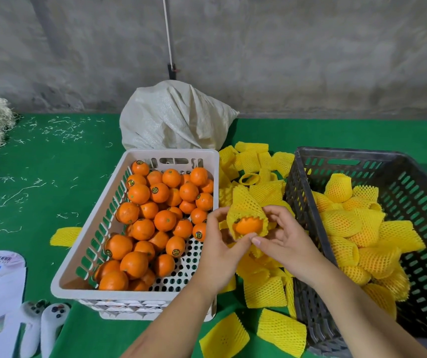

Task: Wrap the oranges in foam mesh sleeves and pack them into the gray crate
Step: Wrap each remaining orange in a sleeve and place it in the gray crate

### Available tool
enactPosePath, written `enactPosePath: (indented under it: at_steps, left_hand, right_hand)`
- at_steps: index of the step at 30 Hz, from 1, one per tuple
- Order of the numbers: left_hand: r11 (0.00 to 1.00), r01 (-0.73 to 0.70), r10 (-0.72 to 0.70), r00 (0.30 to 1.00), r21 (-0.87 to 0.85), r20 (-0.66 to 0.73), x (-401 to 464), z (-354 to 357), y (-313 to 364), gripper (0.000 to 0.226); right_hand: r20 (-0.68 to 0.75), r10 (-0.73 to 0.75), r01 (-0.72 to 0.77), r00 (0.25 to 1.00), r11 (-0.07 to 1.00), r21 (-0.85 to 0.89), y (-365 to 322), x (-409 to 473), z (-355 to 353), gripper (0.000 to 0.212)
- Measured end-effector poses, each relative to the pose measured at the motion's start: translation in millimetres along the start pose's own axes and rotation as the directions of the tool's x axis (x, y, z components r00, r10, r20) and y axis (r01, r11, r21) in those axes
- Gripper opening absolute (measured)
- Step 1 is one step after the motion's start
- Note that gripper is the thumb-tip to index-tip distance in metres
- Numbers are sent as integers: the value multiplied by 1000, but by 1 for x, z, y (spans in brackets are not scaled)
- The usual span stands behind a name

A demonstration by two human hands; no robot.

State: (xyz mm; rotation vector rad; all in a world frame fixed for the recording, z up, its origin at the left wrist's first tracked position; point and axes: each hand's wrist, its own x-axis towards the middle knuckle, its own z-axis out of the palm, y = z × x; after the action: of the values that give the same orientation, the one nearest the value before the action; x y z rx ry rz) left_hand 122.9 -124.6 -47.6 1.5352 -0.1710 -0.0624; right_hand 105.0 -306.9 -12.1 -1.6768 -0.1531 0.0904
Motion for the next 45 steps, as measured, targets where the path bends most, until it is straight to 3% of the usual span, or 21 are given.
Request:
enactPosePath:
  at_steps: [5,7,9,11,15,18,21,25,28,31,33,35,37,39,41,43,45]
  left_hand:
    - [997,-57,60,997,56,-46,-1,2,0,76]
    - [985,-78,91,993,154,-78,-1,4,0,78]
    - [973,-93,124,983,212,-136,0,7,-1,72]
    - [963,-114,161,971,245,-179,2,6,-2,68]
    - [953,-147,189,971,263,-145,1,3,-5,76]
    - [945,-176,170,984,274,46,-4,7,-2,85]
    - [899,-226,148,963,376,225,-6,9,-1,100]
    - [859,-236,130,959,455,251,-6,9,2,107]
    - [844,-278,158,946,459,281,-5,11,0,112]
    - [838,-319,166,922,442,351,-5,11,-2,115]
    - [885,-292,164,924,362,346,-5,10,-2,107]
    - [944,-224,171,960,244,221,-4,3,-2,92]
    - [961,-162,153,986,226,58,4,-17,-6,69]
    - [922,-97,113,993,374,-21,17,-44,-17,51]
    - [837,15,5,999,547,-34,30,-70,-30,50]
    - [702,74,-111,994,708,5,40,-85,-39,54]
    - [585,44,-187,979,810,81,44,-89,-43,65]
  right_hand:
    - [-156,-113,86,981,982,-170,7,3,-7,29]
    - [-200,-194,126,960,942,-310,9,2,-10,32]
    - [-170,-253,180,952,916,-358,9,1,-8,26]
    - [-93,-203,165,975,935,-313,8,0,-4,19]
    - [-52,97,-100,994,994,-48,3,4,-6,42]
    - [158,274,-281,949,959,23,1,5,-6,75]
    - [181,310,-309,933,950,-38,1,4,-5,86]
    - [135,287,-290,948,957,1,1,3,-10,92]
    - [15,277,-276,961,961,-28,-1,5,-11,97]
    - [-45,263,-256,964,959,120,-2,7,-12,88]
    - [-70,241,-216,968,940,263,-1,6,-13,81]
    - [-173,211,-98,962,859,502,-2,6,-21,64]
    - [-315,209,79,926,707,703,-3,8,-37,37]
    - [-412,262,214,873,554,805,-4,10,-50,28]
    - [-429,298,242,853,502,830,0,13,-52,45]
    - [-419,290,183,860,592,785,4,15,-48,68]
    - [-410,275,73,870,750,657,9,18,-43,78]
